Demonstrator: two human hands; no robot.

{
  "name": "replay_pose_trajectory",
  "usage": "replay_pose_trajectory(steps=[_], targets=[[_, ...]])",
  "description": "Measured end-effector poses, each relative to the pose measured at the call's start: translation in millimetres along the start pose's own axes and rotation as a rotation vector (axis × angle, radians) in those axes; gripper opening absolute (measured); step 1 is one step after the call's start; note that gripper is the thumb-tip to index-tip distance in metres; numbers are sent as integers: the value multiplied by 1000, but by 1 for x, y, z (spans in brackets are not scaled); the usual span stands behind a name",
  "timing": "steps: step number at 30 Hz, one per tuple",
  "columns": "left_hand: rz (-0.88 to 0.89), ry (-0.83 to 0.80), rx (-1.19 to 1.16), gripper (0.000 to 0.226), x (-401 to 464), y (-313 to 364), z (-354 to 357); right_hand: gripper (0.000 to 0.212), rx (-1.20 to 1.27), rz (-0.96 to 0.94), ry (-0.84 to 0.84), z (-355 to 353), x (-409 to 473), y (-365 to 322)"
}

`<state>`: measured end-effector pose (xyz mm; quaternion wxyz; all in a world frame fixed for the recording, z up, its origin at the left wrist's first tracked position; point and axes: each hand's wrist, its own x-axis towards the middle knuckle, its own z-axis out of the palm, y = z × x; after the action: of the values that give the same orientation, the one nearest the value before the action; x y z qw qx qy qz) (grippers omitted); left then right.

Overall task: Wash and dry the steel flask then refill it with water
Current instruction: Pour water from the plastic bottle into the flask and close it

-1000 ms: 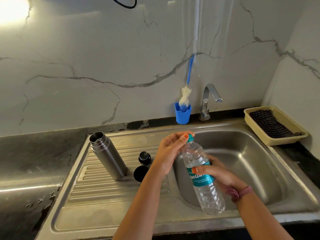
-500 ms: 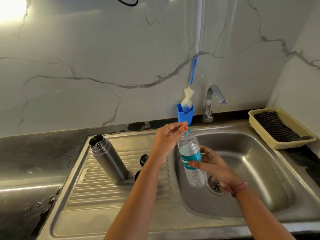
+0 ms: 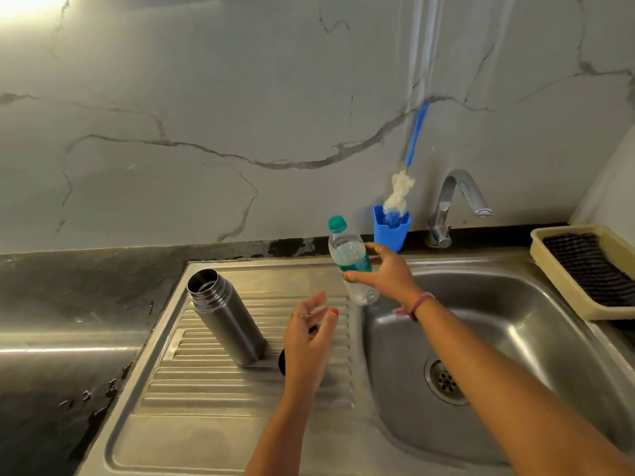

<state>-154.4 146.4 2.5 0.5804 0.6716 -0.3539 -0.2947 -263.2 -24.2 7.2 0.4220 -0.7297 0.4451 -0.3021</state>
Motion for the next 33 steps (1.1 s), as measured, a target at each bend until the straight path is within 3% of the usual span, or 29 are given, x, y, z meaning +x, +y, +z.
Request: replay_pose_trajectory(steps=[14, 23, 33], targets=[[-141, 167, -66, 22, -32, -58, -45, 61, 31, 16, 31, 52, 57, 4], [-163, 180, -57, 20, -25, -68, -54, 62, 30, 59, 11, 63, 66, 10], [-170, 191, -72, 21, -25, -72, -62, 79, -4, 108, -7, 62, 65, 14]])
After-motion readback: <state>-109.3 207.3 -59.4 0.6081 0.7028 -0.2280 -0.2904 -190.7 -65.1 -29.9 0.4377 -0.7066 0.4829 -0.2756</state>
